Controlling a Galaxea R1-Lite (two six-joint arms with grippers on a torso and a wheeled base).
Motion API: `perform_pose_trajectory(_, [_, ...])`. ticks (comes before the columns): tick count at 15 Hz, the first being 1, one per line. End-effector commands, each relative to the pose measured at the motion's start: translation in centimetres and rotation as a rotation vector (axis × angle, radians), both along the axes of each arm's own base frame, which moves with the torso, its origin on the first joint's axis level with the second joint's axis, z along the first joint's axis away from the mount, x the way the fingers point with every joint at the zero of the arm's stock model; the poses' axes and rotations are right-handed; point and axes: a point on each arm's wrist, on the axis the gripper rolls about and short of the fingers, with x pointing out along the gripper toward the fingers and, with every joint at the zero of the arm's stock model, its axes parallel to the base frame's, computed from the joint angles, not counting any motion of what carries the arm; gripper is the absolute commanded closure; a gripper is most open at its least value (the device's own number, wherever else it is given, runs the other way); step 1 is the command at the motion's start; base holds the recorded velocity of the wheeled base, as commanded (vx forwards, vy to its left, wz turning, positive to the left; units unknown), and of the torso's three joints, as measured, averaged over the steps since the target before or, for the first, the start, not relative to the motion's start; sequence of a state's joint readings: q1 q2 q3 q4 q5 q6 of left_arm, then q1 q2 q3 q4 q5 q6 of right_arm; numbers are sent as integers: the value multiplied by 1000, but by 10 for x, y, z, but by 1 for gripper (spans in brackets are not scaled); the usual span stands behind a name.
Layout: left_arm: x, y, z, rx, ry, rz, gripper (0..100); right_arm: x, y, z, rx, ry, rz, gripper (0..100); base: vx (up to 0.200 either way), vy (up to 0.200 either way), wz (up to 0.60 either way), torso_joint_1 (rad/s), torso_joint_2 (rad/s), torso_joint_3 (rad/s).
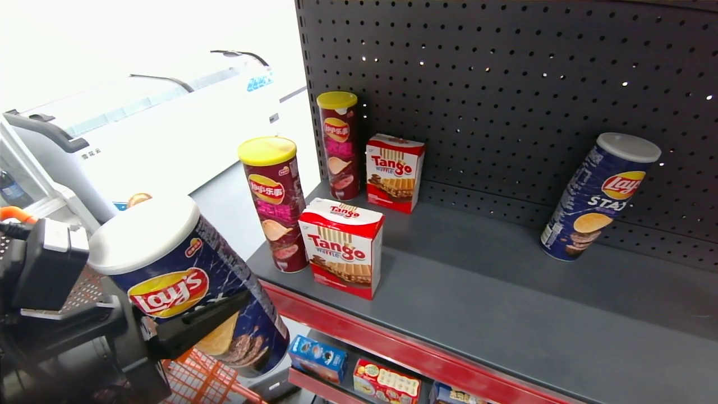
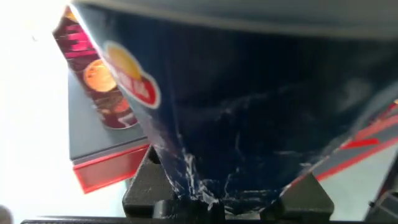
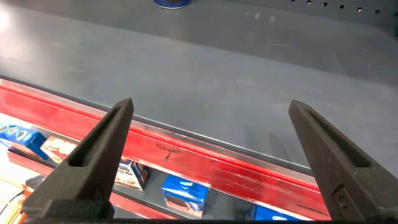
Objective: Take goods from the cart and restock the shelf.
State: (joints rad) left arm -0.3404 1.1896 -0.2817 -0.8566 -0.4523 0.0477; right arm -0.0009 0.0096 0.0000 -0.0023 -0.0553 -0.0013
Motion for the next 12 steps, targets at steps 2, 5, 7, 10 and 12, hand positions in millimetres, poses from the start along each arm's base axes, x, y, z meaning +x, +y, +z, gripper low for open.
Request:
perform_pose_trajectory(2, [1, -2, -1, 1, 4, -60, 100, 0, 0, 0, 0, 0, 1, 0, 0, 0, -600, 2, 2, 5])
perform_pose_trajectory(5, [-3, -7, 0, -4, 3, -143, 100, 0, 0, 0, 0, 0, 1, 0, 0, 0, -600, 1, 2, 7])
perform_pose_trajectory(7, [-5, -11, 0, -8, 1, -203, 100, 0, 0, 0, 0, 0, 1, 0, 0, 0, -600, 10, 3, 5])
perform_pose_trajectory(10, [-5, -12, 1, -9, 1, -219, 100, 0, 0, 0, 0, 0, 1, 0, 0, 0, -600, 5, 1, 2])
perform_pose_trajectory(12, [-5, -12, 1, -9, 1, -218, 100, 0, 0, 0, 0, 0, 1, 0, 0, 0, -300, 1, 1, 1])
